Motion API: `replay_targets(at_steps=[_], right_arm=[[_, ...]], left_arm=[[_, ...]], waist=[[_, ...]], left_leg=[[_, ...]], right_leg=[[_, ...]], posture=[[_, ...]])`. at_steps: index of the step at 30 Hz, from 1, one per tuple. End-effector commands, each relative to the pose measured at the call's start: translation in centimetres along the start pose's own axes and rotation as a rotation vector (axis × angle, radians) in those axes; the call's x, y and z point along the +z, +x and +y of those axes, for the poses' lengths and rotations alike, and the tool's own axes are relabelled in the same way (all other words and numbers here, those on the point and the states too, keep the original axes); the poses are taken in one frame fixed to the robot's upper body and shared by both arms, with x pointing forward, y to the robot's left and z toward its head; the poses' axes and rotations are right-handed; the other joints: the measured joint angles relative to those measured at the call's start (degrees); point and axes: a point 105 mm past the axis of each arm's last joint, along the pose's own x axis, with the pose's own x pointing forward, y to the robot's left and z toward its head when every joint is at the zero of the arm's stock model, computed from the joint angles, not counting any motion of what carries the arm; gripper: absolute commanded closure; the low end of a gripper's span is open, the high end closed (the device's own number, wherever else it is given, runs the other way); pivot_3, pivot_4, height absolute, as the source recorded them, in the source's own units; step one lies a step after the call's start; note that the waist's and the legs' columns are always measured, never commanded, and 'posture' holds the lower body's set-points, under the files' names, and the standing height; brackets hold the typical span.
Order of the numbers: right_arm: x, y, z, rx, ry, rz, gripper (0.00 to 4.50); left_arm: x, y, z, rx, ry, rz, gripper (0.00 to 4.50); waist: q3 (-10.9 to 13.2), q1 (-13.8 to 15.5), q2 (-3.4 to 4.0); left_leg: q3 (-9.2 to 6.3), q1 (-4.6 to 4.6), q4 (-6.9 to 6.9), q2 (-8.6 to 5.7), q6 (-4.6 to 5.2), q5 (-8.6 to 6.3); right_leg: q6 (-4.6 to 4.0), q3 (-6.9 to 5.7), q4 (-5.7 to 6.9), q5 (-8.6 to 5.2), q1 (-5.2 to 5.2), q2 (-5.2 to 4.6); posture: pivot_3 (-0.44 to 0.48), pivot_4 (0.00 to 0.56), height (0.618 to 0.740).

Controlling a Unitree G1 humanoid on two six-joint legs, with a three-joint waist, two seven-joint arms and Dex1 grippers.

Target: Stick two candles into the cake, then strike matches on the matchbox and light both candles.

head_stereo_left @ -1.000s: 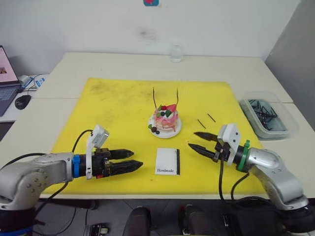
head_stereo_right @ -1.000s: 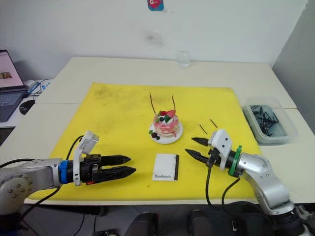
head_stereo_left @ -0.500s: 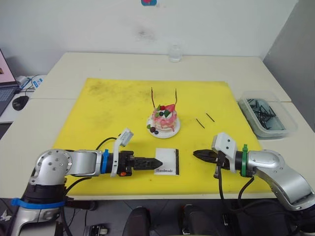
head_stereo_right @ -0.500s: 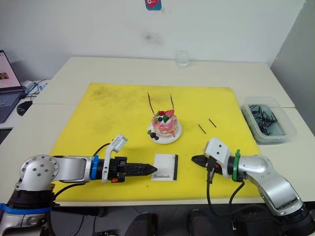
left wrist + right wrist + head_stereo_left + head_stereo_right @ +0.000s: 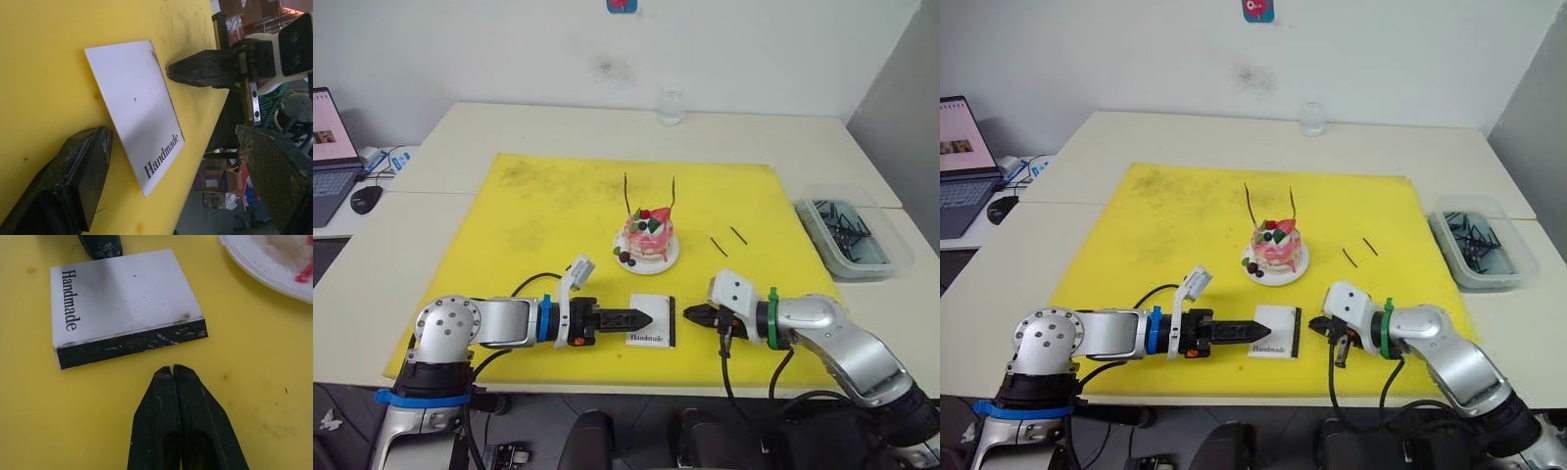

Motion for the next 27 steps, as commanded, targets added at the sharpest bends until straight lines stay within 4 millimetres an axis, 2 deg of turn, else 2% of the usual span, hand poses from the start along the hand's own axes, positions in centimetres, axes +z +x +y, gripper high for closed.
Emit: replay_targets(at_steps=[1,8,26,27], right_arm=[[1.0,0.6,0.3,0.024,-0.028,-0.025,4.46],[2.7,1.5,0.8,0.053,-0.029,-0.069,4.46],[4.1,1.8,0.9,0.065,0.020,-0.098,4.46],[4.2,1.8,0.8,0.065,0.021,-0.098,4.50]], left_arm=[[-0.6,0.4,-0.2,-0.013,-0.008,0.018,0.00],[-1.0,0.7,-0.3,-0.018,-0.008,0.023,0.00],[-1.6,1.1,-0.3,-0.008,0.005,0.036,0.00],[-1.6,1.1,-0.3,-0.006,0.006,0.036,0.19]], waist=[[0.0,0.0,-0.01],[0.0,0.1,0.00],[0.0,0.3,0.00],[0.0,0.3,0.00]], left_leg=[[0.01,0.00,0.00,0.00,0.00,0.00],[0.01,0.00,0.00,0.01,0.00,0.00],[0.01,-0.01,-0.01,0.00,0.00,0.00],[0.01,-0.01,-0.01,0.00,0.00,0.00]], right_leg=[[0.00,0.00,0.00,0.00,0.00,0.00],[0.00,0.00,0.00,0.00,0.00,0.00],[-0.01,0.00,-0.02,0.00,0.00,-0.02],[-0.01,0.00,-0.02,0.00,0.00,-0.02]], posture=[[0.000,0.150,0.740],[0.000,0.150,0.740],[0.000,0.150,0.740],[0.000,0.150,0.740]])
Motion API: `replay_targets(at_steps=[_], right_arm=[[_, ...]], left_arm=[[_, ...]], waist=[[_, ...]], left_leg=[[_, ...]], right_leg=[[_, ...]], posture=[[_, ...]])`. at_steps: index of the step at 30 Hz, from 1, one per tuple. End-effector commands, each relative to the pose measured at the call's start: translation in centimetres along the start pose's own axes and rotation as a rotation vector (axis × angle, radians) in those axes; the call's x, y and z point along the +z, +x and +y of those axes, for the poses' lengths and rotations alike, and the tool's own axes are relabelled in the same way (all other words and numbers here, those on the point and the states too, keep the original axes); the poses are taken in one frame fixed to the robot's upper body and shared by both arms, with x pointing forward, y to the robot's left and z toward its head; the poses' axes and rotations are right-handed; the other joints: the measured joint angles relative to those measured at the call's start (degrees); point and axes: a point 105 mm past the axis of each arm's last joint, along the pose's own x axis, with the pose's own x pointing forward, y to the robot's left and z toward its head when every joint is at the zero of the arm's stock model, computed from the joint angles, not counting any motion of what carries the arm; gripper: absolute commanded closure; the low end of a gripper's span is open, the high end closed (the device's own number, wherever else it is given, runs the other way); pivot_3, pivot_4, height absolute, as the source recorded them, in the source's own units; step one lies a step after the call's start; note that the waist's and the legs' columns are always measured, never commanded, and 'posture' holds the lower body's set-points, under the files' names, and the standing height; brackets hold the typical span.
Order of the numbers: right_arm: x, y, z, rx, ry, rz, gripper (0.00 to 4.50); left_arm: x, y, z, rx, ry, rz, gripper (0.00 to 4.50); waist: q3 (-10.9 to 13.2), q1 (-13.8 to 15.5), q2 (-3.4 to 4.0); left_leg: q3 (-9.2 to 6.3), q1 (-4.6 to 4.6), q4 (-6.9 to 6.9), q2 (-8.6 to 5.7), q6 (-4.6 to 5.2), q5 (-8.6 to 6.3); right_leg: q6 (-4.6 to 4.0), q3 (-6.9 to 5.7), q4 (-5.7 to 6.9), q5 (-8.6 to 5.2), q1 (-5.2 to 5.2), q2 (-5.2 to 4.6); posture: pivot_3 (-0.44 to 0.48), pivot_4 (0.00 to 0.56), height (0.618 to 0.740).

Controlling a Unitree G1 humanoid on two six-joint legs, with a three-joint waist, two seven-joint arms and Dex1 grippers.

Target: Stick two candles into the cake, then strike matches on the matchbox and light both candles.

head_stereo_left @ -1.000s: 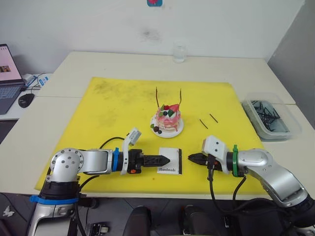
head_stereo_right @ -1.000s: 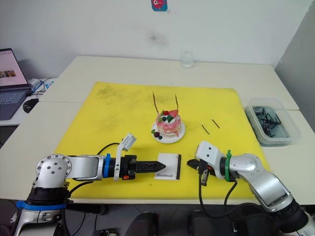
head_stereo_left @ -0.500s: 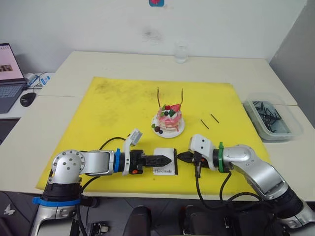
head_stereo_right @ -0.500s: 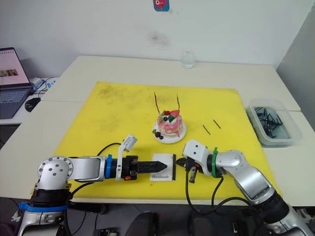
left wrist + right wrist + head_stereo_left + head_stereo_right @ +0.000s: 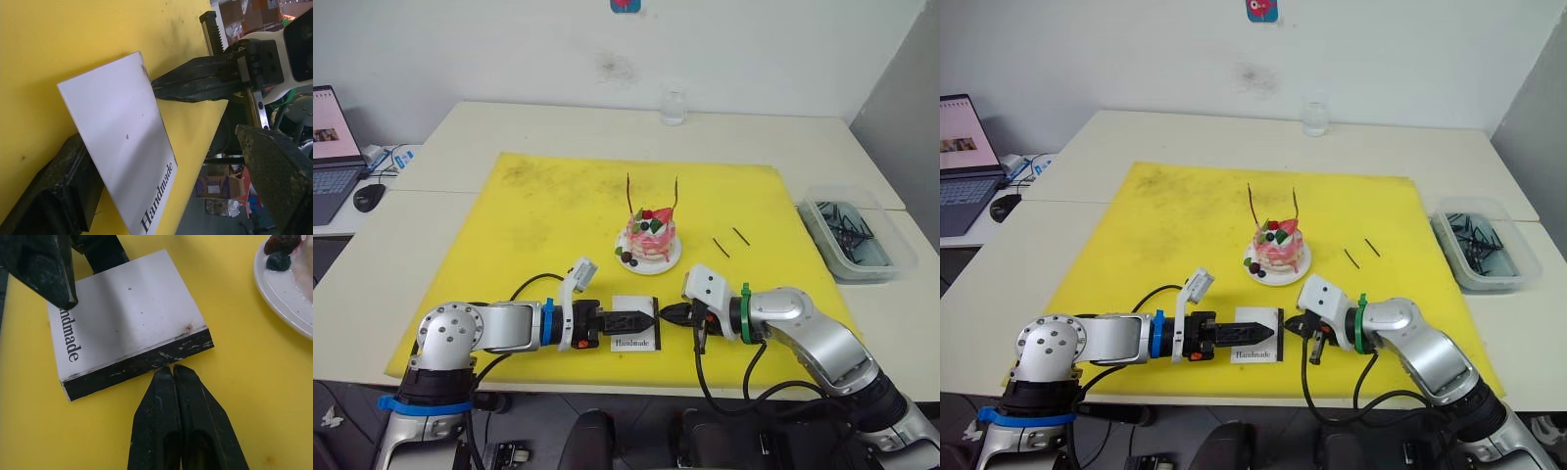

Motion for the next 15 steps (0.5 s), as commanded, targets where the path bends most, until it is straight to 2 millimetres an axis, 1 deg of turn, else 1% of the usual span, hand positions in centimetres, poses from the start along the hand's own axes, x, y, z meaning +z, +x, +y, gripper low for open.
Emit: replay_targets(at_steps=[1,2,3,5,10,14,15], right_arm=[[1.8,-0.4,0.1,-0.002,-0.038,-0.050,4.50],[1.9,-0.5,0.1,-0.002,-0.037,-0.050,4.50],[2.0,-0.5,0.1,-0.003,-0.036,-0.051,4.50],[2.2,-0.6,0.1,-0.003,-0.033,-0.053,4.50],[2.3,-0.8,0.1,-0.011,-0.021,-0.055,4.50],[2.6,-1.3,-0.4,-0.049,-0.003,-0.072,4.50],[2.7,-1.6,-0.5,-0.058,0.002,-0.077,4.50]], left_arm=[[-1.1,0.6,-0.1,-0.005,-0.003,0.041,0.39],[-1.1,0.6,0.0,0.000,0.000,0.042,0.57],[-1.2,0.7,0.1,0.008,0.003,0.042,0.97],[-1.3,0.7,0.3,0.023,0.006,0.039,1.47],[-1.3,0.7,0.5,0.039,0.013,0.019,3.07],[0.0,-0.6,0.0,0.027,0.042,-0.023,4.26],[0.4,-0.9,-0.4,0.011,0.053,-0.030,4.45]], waist=[[0.0,0.0,0.00],[0.0,0.0,0.00],[0.0,0.0,0.00],[0.0,0.0,0.00],[0.0,0.0,0.00],[0.0,0.0,0.00],[0.0,0.0,0.00]], left_leg=[[0.00,0.00,0.00,0.00,0.00,0.00],[0.00,0.00,-0.01,0.00,0.00,0.00],[0.01,-0.01,-0.01,0.00,0.00,0.00],[0.01,-0.02,-0.02,0.00,0.00,0.00],[0.00,-0.03,-0.04,0.01,0.00,0.00],[0.00,-0.04,-0.05,0.03,0.00,0.00],[0.00,-0.04,-0.04,0.04,0.00,0.00]], right_leg=[[0.00,0.00,0.00,0.00,0.00,0.00],[0.00,0.00,-0.01,0.00,0.00,0.00],[-0.01,0.00,-0.02,0.00,0.00,0.00],[-0.01,0.01,-0.03,-0.01,-0.01,0.00],[-0.03,-0.01,-0.04,-0.02,-0.03,0.00],[-0.03,-0.01,-0.04,-0.02,-0.04,0.00],[-0.03,-0.01,-0.04,-0.02,-0.05,0.00]], posture=[[0.000,0.150,0.740],[0.000,0.150,0.740],[0.000,0.150,0.740],[0.000,0.150,0.740],[0.000,0.150,0.740],[0.000,0.150,0.740],[0.000,0.150,0.740]])
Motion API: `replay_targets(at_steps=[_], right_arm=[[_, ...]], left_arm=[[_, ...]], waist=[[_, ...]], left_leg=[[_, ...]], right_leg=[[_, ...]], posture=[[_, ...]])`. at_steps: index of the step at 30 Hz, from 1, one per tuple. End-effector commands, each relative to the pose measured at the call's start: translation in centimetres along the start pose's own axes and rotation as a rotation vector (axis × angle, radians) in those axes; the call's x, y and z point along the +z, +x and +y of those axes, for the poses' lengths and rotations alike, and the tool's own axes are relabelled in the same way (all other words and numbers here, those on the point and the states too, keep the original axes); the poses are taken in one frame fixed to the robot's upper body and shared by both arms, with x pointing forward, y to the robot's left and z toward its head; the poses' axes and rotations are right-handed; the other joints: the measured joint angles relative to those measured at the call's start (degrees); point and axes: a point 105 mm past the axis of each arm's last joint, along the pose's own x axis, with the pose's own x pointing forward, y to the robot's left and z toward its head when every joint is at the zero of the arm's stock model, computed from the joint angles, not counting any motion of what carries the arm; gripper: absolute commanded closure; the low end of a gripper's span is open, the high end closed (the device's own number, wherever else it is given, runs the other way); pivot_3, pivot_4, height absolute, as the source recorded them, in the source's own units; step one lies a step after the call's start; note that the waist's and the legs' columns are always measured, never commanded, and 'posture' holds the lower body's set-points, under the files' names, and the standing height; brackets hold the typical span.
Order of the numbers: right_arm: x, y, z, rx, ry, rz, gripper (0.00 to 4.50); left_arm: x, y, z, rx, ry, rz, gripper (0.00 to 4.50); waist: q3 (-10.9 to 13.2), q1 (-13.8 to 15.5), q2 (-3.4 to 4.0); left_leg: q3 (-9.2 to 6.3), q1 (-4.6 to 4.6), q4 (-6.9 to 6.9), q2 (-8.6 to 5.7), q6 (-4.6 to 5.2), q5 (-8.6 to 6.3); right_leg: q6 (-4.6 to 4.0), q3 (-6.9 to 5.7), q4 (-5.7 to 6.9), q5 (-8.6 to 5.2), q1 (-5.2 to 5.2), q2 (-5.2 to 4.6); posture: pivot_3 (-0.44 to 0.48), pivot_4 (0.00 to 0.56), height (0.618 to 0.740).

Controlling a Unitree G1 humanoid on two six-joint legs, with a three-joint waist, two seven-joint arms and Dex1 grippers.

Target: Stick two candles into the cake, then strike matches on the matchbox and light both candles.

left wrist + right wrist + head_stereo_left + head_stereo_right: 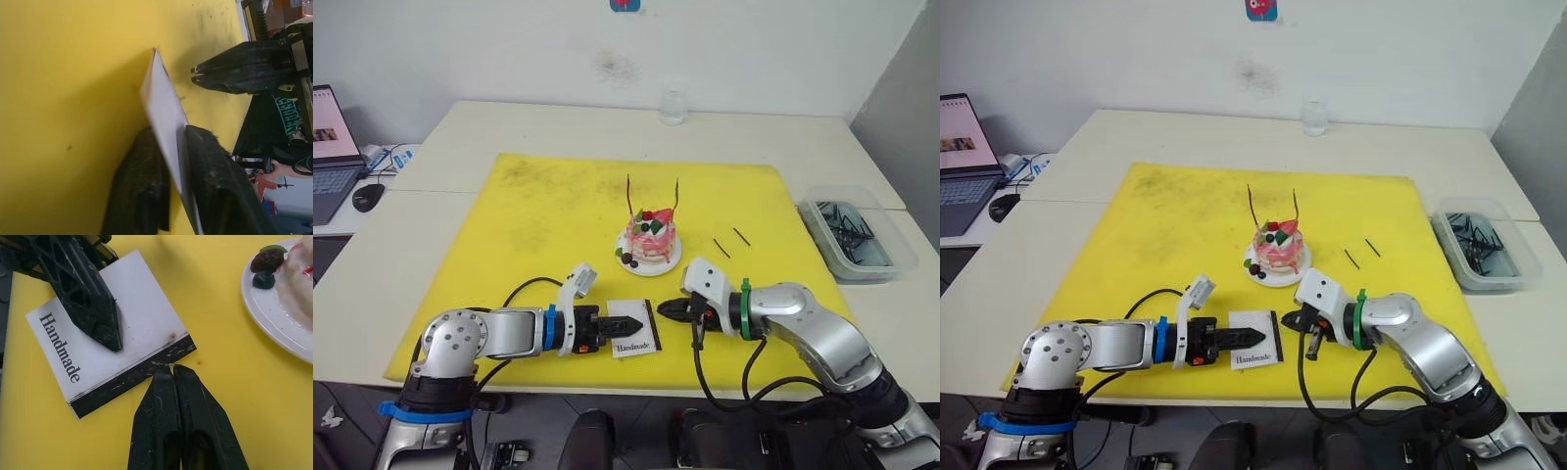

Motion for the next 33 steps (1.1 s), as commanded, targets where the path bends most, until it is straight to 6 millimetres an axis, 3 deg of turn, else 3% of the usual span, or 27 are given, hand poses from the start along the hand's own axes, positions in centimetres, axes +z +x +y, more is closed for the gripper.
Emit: replay_targets(at_steps=[1,5,7,13,24,28,33], right_arm=[[1.8,-1.3,-0.6,-0.050,-0.020,-0.067,4.50],[2.0,-2.9,-1.6,-0.105,0.009,-0.081,4.50],[1.4,-5.0,-2.5,-0.158,0.025,-0.059,4.50],[-0.2,-7.8,-2.5,-0.188,0.050,0.010,4.50],[-1.3,-5.7,0.1,-0.098,0.076,0.020,4.50],[-1.6,-4.9,0.8,-0.070,0.078,0.028,4.50],[-2.4,-4.6,1.6,-0.034,0.073,0.066,4.50]], left_arm=[[1.3,-1.2,-1.8,-0.070,0.056,-0.023,4.45],[1.8,-1.9,-3.9,-0.172,0.107,0.010,4.45],[1.2,-1.3,-4.8,-0.218,0.124,0.058,4.45],[-0.4,1.5,-3.3,-0.165,0.075,0.119,4.45],[-0.6,3.2,-1.3,-0.113,0.026,0.114,4.45],[-0.8,3.2,-1.4,-0.127,0.025,0.109,3.43],[-0.6,2.9,-1.7,-0.157,0.019,0.103,1.83]], waist=[[0.0,0.0,-0.01],[0.0,0.0,-0.01],[0.0,0.1,-0.01],[0.0,0.0,-0.04],[0.0,-0.3,-0.04],[0.0,-0.3,-0.05],[0.0,-0.2,-0.05]], left_leg=[[-0.01,0.00,0.00,0.00,0.00,0.00],[-0.06,0.00,0.00,0.01,0.00,0.00],[0.00,-0.01,0.00,-0.01,0.00,0.00],[0.03,-0.09,-0.01,-0.07,0.02,-0.01],[-0.07,0.01,-0.03,-0.01,0.01,0.00],[0.00,-0.02,-0.02,-0.03,0.01,-0.01],[-0.04,-0.02,-0.02,-0.03,0.01,-0.01]], right_leg=[[0.00,0.00,0.01,0.00,0.00,0.00],[-0.01,-0.05,0.03,0.00,-0.01,0.02],[-0.01,-0.01,0.01,0.00,-0.01,0.01],[0.02,0.01,-0.13,-0.01,-0.01,-0.06],[-0.03,-0.04,0.04,-0.02,-0.03,0.17],[-0.01,0.03,0.00,-0.02,-0.03,0.13],[-0.01,-0.02,-0.02,-0.02,-0.02,0.05]], posture=[[0.000,0.150,0.740],[0.000,0.150,0.740],[0.000,0.150,0.740],[0.000,0.150,0.740],[0.000,0.150,0.740],[0.000,0.150,0.740],[0.000,0.150,0.740]])
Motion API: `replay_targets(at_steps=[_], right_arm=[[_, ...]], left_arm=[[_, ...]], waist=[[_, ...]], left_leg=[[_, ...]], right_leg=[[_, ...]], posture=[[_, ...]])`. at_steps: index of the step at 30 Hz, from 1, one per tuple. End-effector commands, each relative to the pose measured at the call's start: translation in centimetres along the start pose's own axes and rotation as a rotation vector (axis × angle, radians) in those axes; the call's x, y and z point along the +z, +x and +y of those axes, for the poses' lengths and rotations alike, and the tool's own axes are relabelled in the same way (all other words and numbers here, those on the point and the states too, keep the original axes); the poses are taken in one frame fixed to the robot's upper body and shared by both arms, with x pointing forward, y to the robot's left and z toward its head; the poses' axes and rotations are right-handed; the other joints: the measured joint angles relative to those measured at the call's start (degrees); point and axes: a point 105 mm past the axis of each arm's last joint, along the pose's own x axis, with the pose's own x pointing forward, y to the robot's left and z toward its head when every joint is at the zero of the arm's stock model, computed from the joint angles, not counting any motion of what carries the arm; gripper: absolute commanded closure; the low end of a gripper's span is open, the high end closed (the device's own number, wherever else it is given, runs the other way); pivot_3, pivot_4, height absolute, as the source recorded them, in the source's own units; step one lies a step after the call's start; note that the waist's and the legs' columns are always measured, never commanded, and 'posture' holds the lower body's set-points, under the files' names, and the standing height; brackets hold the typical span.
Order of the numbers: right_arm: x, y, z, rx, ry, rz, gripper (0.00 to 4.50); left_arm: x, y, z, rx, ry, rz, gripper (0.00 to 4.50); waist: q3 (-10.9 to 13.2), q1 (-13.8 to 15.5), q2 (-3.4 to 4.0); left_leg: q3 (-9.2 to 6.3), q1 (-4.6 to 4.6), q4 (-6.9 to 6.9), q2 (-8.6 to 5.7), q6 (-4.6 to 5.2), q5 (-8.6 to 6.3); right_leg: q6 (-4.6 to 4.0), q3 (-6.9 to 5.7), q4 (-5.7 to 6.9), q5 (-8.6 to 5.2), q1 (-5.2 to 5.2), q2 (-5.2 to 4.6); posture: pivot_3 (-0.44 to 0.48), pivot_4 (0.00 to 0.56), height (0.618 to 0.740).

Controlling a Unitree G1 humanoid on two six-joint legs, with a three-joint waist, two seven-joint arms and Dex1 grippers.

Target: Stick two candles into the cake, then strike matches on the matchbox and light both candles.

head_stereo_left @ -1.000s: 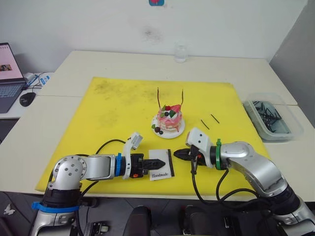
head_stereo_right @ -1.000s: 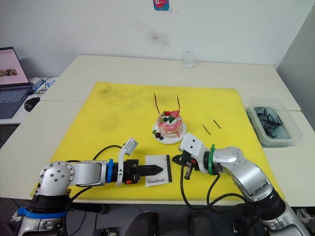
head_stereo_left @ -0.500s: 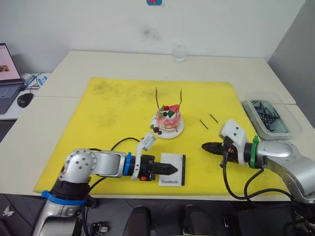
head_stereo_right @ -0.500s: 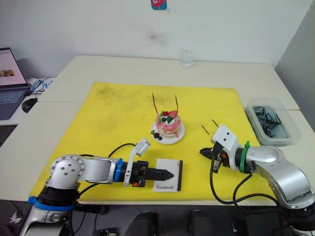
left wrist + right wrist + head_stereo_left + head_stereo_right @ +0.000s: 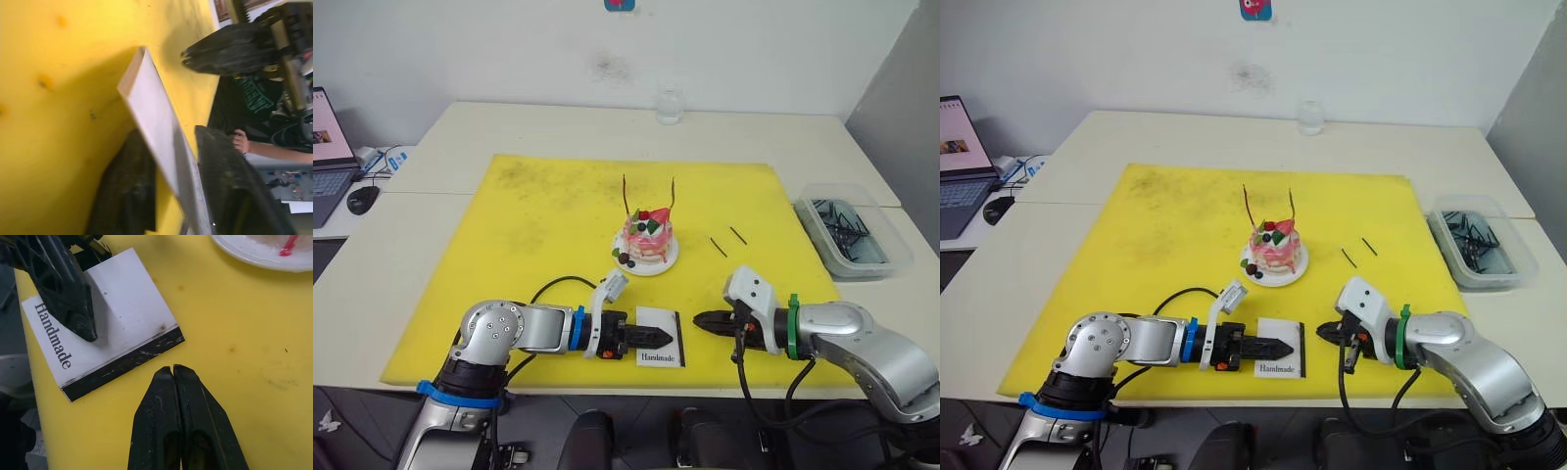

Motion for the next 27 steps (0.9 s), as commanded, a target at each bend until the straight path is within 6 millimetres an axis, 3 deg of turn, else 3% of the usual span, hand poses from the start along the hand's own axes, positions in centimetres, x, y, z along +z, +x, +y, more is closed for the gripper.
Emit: replay_targets(at_steps=[1,11,27], right_arm=[[0.2,0.0,1.0,0.033,-0.046,0.000,4.50],[0.2,1.1,2.2,0.100,-0.059,0.007,4.50],[0.7,1.5,1.9,0.106,-0.087,-0.008,4.50]], left_arm=[[0.1,-0.5,0.2,0.014,-0.003,-0.015,1.59],[0.3,-0.5,0.8,0.038,-0.025,-0.022,1.59],[-0.1,-0.5,0.9,0.051,-0.025,-0.026,1.59]], waist=[[0.0,0.0,0.00],[0.0,-0.1,0.00],[0.0,0.0,0.00]], left_leg=[[-0.01,0.00,0.00,0.00,0.00,0.00],[-0.01,0.03,0.00,0.02,0.00,0.00],[-0.03,0.03,0.00,0.03,0.00,0.00]], right_leg=[[0.00,-0.01,0.00,0.00,0.00,0.00],[0.01,-0.01,0.03,0.01,0.00,0.01],[0.01,-0.02,0.02,0.01,0.01,0.01]], posture=[[0.000,0.150,0.740],[0.000,0.150,0.740],[0.000,0.150,0.740]])
